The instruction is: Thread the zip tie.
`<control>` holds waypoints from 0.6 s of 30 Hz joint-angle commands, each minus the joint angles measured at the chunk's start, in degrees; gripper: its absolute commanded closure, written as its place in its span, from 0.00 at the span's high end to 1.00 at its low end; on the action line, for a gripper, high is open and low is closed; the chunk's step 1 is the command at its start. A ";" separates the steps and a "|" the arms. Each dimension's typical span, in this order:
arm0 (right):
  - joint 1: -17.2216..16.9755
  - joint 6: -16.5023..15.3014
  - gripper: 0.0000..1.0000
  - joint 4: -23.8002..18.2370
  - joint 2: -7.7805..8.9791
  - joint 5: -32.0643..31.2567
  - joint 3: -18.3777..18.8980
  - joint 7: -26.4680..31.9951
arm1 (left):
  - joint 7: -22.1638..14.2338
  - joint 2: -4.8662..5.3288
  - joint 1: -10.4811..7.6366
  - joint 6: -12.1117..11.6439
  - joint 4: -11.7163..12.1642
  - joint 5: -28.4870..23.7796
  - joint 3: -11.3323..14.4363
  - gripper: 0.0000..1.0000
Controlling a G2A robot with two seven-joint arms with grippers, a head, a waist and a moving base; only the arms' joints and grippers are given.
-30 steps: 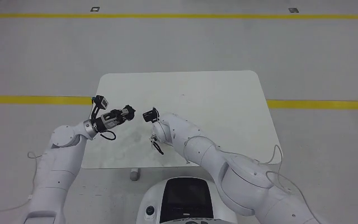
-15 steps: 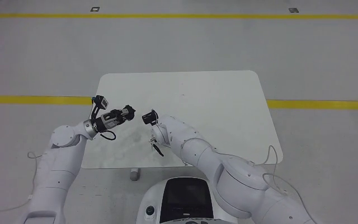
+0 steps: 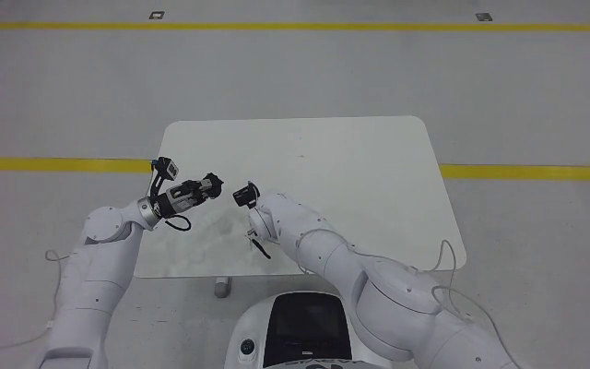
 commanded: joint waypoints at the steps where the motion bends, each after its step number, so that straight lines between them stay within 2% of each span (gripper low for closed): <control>1: -0.11 0.12 0.16 -0.11 -0.01 -0.22 -0.11 0.16 | 0.00 0.00 0.00 0.00 0.00 0.00 0.00 0.00; 9: -0.41 0.32 0.18 -0.74 -0.05 -0.87 -0.63 0.92 | 0.00 0.00 0.00 0.00 0.00 0.00 0.00 0.00; 18: -0.72 1.78 0.11 -1.29 -0.13 -1.82 -1.79 2.08 | 0.00 0.00 0.00 0.00 0.00 0.00 0.00 0.00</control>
